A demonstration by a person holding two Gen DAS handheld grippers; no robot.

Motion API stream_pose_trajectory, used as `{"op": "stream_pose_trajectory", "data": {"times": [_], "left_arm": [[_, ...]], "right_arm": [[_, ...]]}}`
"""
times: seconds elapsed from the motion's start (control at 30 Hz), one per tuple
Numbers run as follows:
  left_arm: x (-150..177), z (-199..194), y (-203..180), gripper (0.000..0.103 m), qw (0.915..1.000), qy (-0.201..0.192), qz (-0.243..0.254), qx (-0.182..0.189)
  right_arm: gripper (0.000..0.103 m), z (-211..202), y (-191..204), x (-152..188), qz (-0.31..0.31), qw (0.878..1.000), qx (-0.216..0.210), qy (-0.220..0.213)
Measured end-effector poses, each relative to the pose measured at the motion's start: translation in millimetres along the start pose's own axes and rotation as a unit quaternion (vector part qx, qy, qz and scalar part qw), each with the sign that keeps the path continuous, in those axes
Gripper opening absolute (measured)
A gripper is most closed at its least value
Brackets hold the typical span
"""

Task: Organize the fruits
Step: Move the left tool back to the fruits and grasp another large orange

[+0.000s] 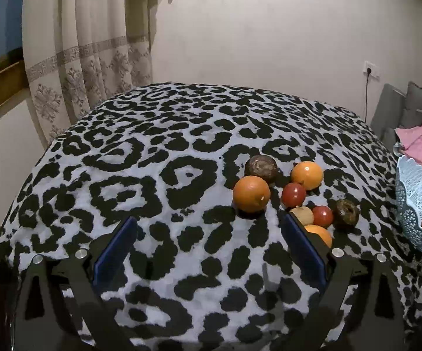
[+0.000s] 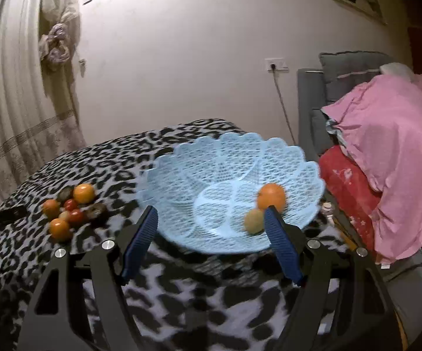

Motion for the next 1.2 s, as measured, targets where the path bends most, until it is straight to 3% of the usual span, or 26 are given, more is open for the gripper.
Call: {"op": "stream_pose_trajectory", "data": {"times": [0.13, 0.33, 0.4, 0.57, 0.67, 0.77, 0.9, 1.2], "left_arm": [[-5.9, 13.7, 1.9, 0.097, 0.9999, 0.012, 0.002, -0.008], [-6.9, 32.4, -14.4, 0.094, 0.9980, 0.048, 0.010, 0.039], [-5.6, 40.1, -20.8, 0.082, 0.9970, 0.059, 0.019, 0.046], [-4.3, 59.2, -30.8, 0.074, 0.9945, 0.080, 0.030, 0.062], [-1.8, 67.9, -30.8, 0.058, 0.9921, 0.097, 0.021, 0.077], [2.3, 73.2, -30.4, 0.040, 0.9861, 0.119, -0.005, 0.116], [2.1, 70.3, -25.8, 0.039, 0.9851, 0.111, -0.020, 0.130], [-10.3, 52.8, -8.2, 0.039, 0.9933, 0.047, -0.032, 0.101]], "right_arm": [[0.077, -1.8, 28.2, -4.5, -0.022, 0.999, -0.026, 0.001], [0.077, 0.0, 74.0, -3.3, -0.054, 0.996, -0.070, 0.012], [0.077, -0.3, 86.2, -2.1, -0.059, 0.994, -0.087, 0.019], [0.077, 5.4, 109.3, -1.1, -0.065, 0.991, -0.111, 0.035], [0.077, 9.6, 121.5, -0.7, -0.070, 0.989, -0.122, 0.043], [0.077, 16.2, 134.2, -1.1, -0.065, 0.986, -0.141, 0.058], [0.077, 26.6, 152.7, -3.1, -0.068, 0.983, -0.157, 0.073], [0.077, 61.3, 208.8, -11.0, -0.080, 0.974, -0.183, 0.106]]}}
Point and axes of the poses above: each gripper's, at about its wrist camera, not at the fingertips, and z roughly the way its jaws point, y to its left, x to its underside, the point moved 8 cm from there along z, roughly the way its jaws point, and after that the axes turned 14 degrees about -z, right-handed, at the moved point
